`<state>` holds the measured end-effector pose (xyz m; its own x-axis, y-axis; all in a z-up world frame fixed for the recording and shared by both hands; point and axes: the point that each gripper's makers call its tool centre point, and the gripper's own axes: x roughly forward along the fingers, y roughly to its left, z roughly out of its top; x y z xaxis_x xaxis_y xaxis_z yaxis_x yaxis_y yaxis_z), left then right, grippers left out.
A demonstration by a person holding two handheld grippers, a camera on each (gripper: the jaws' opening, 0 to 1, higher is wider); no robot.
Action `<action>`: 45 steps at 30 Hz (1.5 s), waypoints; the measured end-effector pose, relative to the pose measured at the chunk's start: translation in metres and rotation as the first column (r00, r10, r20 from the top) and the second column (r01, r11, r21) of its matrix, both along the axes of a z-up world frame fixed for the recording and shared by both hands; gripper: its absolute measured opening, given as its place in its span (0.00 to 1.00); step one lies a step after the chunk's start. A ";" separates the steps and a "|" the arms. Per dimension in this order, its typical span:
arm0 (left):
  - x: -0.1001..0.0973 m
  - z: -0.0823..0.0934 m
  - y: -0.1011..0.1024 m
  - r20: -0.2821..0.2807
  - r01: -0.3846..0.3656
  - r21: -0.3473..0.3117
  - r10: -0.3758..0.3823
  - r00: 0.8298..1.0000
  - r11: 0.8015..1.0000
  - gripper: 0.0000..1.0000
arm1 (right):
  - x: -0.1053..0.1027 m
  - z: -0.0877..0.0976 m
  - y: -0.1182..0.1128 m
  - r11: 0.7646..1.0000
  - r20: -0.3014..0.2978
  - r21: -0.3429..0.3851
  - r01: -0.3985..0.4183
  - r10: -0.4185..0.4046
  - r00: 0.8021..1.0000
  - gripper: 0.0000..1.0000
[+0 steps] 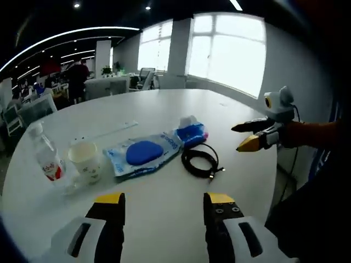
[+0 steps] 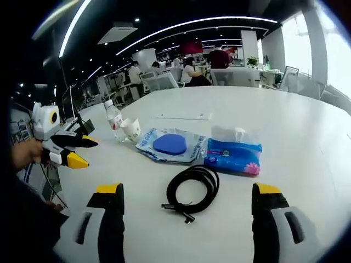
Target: Arrange the tabletop items into an orderly group along one side of the table until the central work area is clear of visible clutter.
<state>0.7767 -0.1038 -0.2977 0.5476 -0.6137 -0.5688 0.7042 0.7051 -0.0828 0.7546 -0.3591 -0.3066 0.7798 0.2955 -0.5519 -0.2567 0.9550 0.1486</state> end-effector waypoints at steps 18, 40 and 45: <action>-0.022 0.022 0.074 -0.022 -0.061 0.016 0.061 0.998 0.998 0.98 | -0.022 0.032 -0.012 1.000 0.045 0.005 -0.020 0.020 0.999 1.00; -0.004 0.028 0.091 -0.036 -0.122 -0.011 0.121 0.992 0.993 1.00 | -0.035 0.034 -0.006 0.998 0.004 -0.002 -0.057 0.057 0.998 1.00; -0.006 0.028 0.090 -0.041 -0.122 -0.018 0.121 0.992 0.992 1.00 | -0.036 0.034 -0.004 0.998 -0.002 0.000 -0.068 0.068 0.998 1.00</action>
